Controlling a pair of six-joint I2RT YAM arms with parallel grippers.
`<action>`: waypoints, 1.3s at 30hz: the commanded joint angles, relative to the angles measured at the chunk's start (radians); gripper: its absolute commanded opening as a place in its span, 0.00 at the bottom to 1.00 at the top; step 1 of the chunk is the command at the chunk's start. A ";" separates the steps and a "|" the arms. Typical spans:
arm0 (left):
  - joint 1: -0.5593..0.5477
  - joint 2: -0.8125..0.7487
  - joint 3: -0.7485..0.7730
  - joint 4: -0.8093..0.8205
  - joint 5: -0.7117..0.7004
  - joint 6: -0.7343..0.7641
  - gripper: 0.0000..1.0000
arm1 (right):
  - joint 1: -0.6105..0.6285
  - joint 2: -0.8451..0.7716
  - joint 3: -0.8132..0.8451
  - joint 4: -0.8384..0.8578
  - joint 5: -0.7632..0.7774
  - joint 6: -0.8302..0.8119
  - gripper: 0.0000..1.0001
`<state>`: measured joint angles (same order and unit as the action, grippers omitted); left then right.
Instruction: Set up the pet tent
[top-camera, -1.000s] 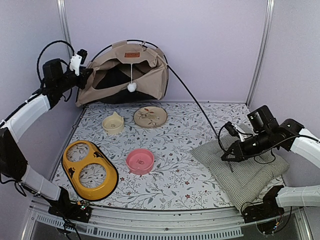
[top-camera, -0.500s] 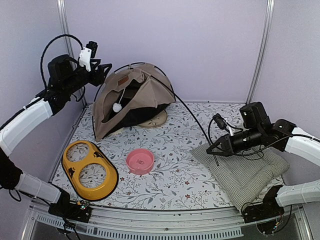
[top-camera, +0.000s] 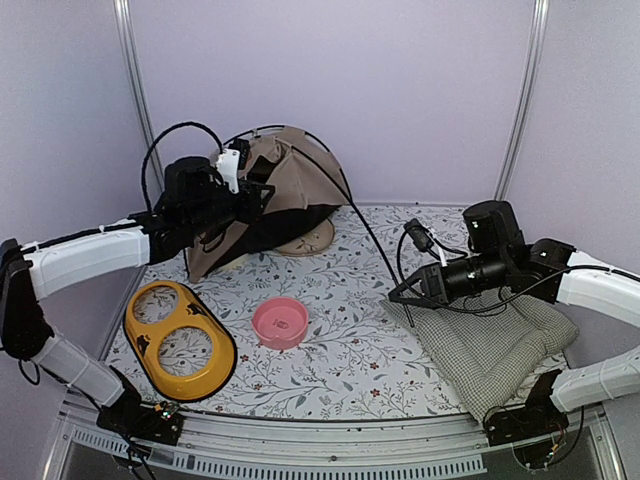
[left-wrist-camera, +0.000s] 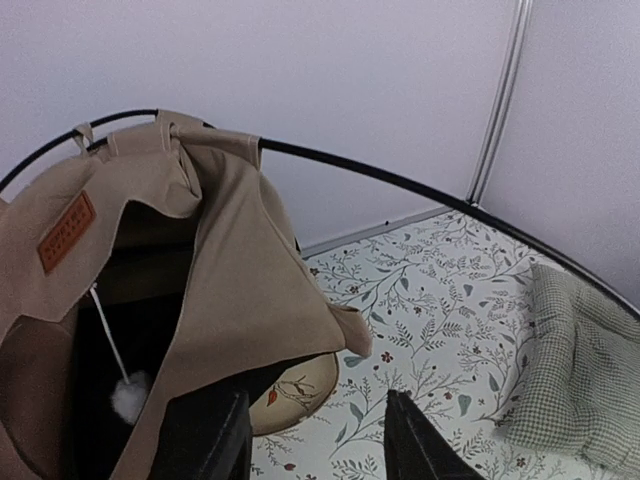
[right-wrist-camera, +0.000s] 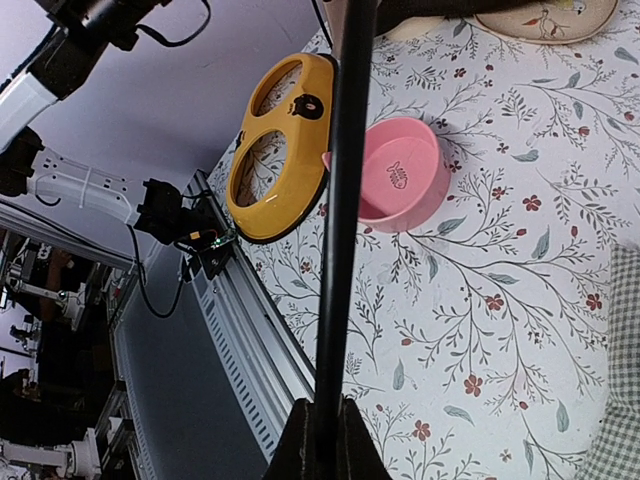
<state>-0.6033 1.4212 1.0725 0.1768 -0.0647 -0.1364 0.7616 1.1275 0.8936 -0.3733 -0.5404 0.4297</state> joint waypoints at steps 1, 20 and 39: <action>-0.027 0.096 0.011 0.067 -0.054 -0.136 0.45 | 0.025 0.018 0.058 0.093 -0.007 -0.031 0.00; -0.075 0.383 0.178 0.122 -0.072 -0.233 0.43 | 0.031 0.032 0.079 0.066 0.026 -0.039 0.00; -0.084 0.475 0.277 0.121 -0.129 -0.201 0.03 | 0.039 0.041 0.077 0.074 0.025 -0.025 0.00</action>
<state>-0.6678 1.8767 1.3170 0.2726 -0.1917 -0.3698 0.7895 1.1637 0.9298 -0.3584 -0.5262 0.4290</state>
